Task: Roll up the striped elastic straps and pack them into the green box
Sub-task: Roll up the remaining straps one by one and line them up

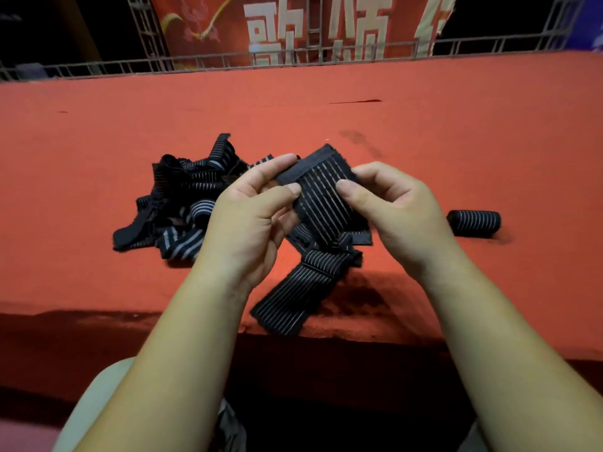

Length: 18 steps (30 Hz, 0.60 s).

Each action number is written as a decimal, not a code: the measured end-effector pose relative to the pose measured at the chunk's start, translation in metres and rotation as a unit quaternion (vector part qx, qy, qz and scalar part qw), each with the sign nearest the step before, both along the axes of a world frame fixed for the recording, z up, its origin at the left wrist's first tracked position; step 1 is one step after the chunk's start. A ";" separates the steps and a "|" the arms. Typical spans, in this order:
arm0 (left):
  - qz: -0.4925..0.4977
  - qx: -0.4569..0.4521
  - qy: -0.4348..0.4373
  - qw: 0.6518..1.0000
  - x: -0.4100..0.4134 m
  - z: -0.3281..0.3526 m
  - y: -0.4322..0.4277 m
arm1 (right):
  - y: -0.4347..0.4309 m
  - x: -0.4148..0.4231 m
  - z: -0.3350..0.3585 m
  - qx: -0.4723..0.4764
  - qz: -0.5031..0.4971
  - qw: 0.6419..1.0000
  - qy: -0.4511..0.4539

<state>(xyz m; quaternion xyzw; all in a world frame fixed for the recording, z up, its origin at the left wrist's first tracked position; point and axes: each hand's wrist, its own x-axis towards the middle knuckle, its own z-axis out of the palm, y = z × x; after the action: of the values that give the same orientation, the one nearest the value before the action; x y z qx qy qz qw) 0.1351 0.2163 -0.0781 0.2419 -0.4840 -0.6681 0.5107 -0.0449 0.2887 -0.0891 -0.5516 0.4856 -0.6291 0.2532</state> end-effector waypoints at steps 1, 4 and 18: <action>0.002 -0.005 -0.005 1.000 -0.001 -0.003 0.000 | 0.003 -0.003 0.004 -0.003 -0.022 1.000 0.005; -0.012 -0.010 -0.022 1.000 -0.002 -0.010 -0.001 | 0.012 -0.011 0.015 -0.015 -0.083 0.996 0.021; -0.252 -0.135 -0.330 0.900 -0.037 -0.050 0.022 | 0.026 -0.059 0.004 0.041 -0.179 0.981 -0.065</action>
<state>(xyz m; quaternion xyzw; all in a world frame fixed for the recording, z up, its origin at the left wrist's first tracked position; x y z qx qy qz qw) 0.0981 0.2386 -0.1285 0.2471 -0.7552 -0.5845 0.1643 -0.1037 0.3145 -0.0853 -0.4029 0.5842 -0.6784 0.1902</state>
